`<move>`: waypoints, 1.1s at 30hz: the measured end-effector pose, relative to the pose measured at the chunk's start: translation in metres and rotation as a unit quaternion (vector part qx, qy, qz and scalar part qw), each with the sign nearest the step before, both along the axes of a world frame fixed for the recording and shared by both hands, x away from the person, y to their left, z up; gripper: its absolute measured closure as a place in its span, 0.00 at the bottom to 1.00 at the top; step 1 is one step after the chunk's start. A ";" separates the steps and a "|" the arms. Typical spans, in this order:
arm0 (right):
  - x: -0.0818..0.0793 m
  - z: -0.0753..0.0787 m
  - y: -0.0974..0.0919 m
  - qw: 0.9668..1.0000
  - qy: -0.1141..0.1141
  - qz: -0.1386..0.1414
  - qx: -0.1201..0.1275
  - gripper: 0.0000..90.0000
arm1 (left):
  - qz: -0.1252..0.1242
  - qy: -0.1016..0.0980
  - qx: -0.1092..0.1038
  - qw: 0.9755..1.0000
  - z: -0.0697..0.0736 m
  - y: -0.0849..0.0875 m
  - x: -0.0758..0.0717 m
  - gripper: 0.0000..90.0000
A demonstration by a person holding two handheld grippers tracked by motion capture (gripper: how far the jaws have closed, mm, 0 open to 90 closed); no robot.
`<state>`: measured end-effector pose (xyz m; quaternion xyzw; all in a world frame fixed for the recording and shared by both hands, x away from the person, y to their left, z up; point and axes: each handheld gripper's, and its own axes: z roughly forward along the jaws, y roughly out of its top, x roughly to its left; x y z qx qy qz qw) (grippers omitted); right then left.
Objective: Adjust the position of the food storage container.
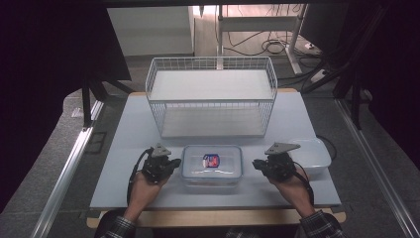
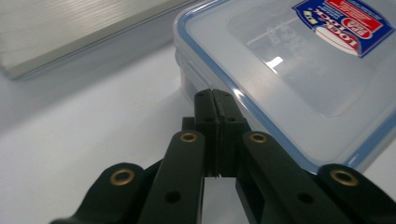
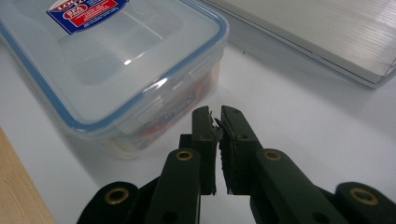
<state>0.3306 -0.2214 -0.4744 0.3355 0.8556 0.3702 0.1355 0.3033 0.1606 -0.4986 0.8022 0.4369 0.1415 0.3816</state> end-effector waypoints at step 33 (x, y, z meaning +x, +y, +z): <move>0.001 0.003 -0.011 0.998 -0.006 0.020 0.063 0.20 | -0.048 -0.021 -0.009 0.999 -0.002 0.016 -0.018 0.17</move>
